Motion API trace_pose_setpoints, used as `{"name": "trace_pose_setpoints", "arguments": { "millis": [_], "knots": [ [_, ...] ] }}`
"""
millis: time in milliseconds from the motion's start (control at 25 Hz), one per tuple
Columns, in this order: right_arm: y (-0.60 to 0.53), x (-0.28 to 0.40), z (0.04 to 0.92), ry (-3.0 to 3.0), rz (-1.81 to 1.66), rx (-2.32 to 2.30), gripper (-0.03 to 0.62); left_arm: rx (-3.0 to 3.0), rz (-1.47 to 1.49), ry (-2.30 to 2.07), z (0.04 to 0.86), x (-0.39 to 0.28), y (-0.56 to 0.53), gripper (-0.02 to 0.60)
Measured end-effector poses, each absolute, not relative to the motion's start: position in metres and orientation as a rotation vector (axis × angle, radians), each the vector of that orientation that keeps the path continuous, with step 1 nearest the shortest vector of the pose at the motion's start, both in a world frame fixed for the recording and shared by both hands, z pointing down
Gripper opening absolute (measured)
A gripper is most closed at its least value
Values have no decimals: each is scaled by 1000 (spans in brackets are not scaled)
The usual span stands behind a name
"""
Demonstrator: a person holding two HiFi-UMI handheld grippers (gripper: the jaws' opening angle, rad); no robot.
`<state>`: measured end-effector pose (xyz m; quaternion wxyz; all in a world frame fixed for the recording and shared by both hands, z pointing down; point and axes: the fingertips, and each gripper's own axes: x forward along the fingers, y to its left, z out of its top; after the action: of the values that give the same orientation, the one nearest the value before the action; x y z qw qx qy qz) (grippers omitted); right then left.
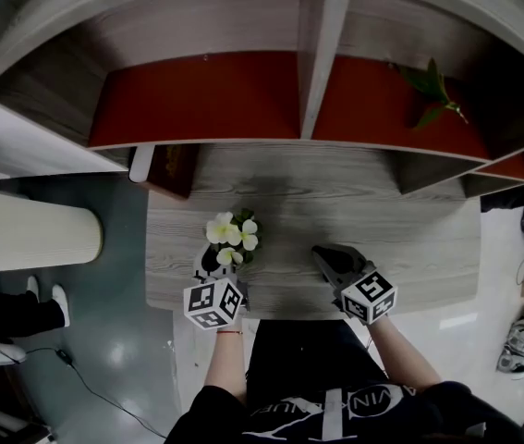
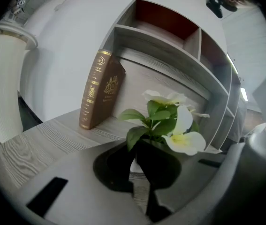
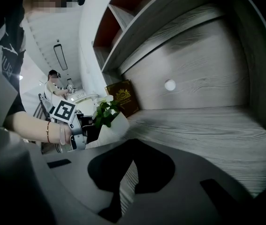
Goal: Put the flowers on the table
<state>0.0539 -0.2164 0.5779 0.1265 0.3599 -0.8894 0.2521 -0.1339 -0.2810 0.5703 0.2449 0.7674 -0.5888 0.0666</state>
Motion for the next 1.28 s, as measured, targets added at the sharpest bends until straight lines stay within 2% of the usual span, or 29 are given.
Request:
{"name": "trace_pose_setpoints", "arguments": {
  "millis": [840,1280],
  "knots": [
    [-222,52,582,-2623,753,997,11,2089,102,-1688,579,-133,-318,17],
    [-219,60,584,-2638,827,1013,11,2120,154,-1677,579,-126,-318,17]
  ]
}}
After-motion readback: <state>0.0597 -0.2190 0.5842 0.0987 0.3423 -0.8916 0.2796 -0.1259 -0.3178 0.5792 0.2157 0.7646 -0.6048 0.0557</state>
